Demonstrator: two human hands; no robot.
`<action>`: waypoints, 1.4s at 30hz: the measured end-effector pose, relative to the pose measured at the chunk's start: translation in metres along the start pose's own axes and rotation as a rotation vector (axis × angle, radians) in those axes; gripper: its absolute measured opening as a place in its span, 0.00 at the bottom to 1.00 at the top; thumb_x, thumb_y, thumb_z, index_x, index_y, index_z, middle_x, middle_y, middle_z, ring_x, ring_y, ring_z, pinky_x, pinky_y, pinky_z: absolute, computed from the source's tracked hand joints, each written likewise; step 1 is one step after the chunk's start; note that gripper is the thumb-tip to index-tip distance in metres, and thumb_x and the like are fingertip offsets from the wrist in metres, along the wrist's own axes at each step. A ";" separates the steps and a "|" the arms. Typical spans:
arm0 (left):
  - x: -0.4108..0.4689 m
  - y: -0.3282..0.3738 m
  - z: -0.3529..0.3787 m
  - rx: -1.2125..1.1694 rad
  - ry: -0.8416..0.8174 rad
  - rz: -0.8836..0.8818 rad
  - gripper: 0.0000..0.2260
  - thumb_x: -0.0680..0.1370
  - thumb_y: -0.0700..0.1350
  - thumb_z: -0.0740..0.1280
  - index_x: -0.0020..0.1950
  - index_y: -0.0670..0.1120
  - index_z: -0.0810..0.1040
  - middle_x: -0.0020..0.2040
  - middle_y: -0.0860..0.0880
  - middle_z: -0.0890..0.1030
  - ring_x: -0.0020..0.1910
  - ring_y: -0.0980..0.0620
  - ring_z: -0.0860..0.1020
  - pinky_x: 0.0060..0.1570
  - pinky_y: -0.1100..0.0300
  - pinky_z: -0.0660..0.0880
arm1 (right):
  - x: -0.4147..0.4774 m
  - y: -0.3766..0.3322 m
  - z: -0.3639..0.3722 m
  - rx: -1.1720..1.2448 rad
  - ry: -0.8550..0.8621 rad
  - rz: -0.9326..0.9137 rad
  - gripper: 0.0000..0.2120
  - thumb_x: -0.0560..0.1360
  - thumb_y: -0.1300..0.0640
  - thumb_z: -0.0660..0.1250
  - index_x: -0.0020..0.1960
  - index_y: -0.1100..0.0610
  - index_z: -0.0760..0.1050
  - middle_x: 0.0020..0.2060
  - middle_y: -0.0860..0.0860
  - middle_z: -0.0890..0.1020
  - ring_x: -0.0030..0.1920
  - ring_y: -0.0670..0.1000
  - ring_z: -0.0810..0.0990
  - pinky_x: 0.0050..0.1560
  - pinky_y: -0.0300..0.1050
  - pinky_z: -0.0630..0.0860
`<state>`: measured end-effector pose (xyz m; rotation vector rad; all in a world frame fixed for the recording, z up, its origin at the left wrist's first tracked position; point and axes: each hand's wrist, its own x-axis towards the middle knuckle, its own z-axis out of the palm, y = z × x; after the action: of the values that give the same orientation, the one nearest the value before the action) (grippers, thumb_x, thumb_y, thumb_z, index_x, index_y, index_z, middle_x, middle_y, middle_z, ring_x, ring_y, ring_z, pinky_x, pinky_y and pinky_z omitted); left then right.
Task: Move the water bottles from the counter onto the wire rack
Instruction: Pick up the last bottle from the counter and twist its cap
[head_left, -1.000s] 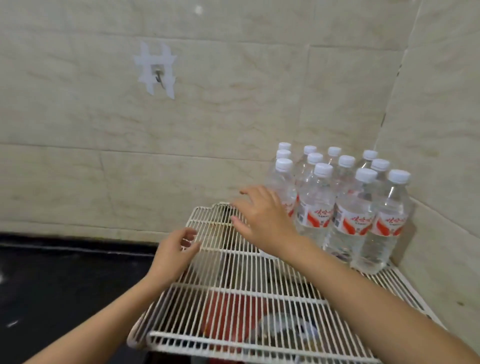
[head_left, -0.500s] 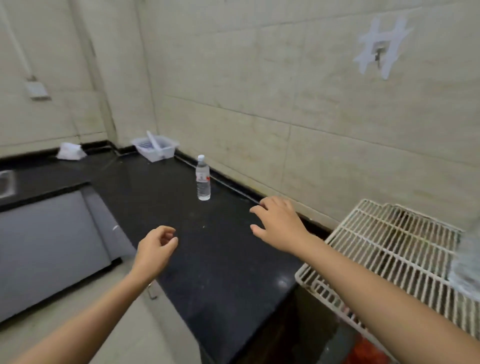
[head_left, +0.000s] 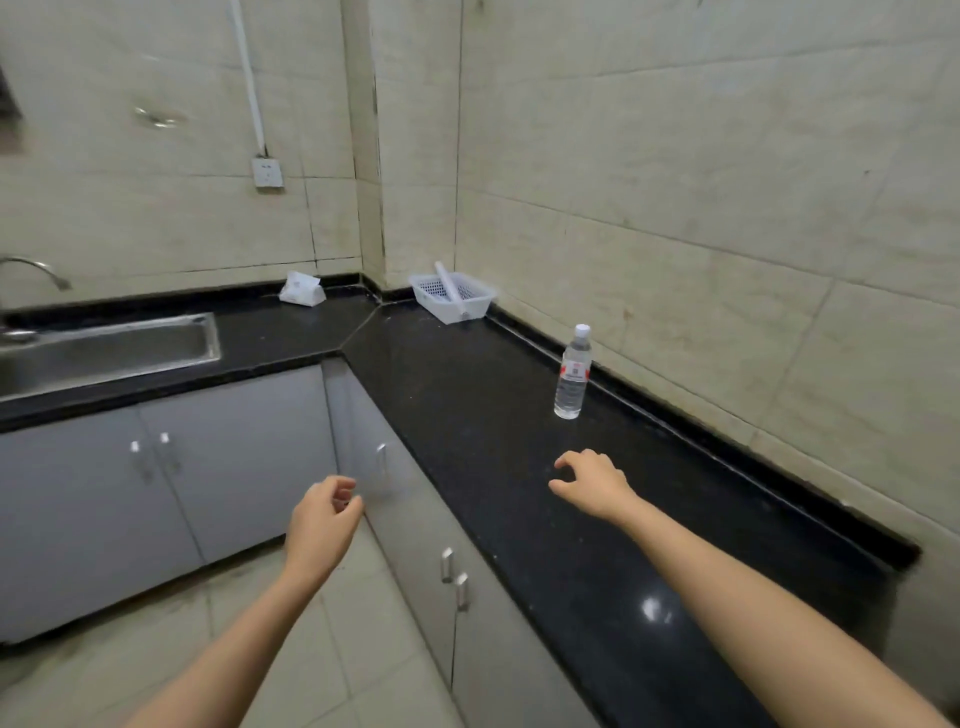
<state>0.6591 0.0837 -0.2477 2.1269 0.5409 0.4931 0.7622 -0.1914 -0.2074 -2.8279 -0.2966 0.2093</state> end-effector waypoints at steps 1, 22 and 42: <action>0.008 -0.009 -0.003 -0.001 -0.006 -0.018 0.10 0.74 0.38 0.63 0.54 0.39 0.77 0.50 0.40 0.78 0.45 0.45 0.75 0.49 0.55 0.70 | 0.006 -0.004 0.008 0.007 -0.024 0.029 0.20 0.74 0.50 0.61 0.65 0.54 0.69 0.63 0.56 0.72 0.65 0.57 0.68 0.61 0.52 0.67; 0.298 -0.019 0.129 0.067 -0.214 0.003 0.10 0.74 0.40 0.63 0.54 0.41 0.76 0.49 0.42 0.78 0.48 0.44 0.77 0.49 0.54 0.73 | 0.294 0.041 -0.013 0.572 0.285 0.427 0.12 0.73 0.57 0.66 0.53 0.64 0.76 0.53 0.62 0.81 0.53 0.60 0.78 0.53 0.50 0.72; 0.482 0.031 0.331 -0.025 -0.901 0.194 0.07 0.74 0.40 0.63 0.51 0.45 0.76 0.46 0.47 0.75 0.42 0.50 0.73 0.48 0.58 0.70 | 0.440 0.048 -0.009 0.626 0.785 0.915 0.19 0.69 0.52 0.71 0.56 0.61 0.74 0.55 0.59 0.80 0.56 0.60 0.77 0.52 0.50 0.72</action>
<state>1.2382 0.1129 -0.3318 2.1177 -0.1842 -0.3691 1.1985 -0.1409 -0.2626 -1.9996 1.0324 -0.5270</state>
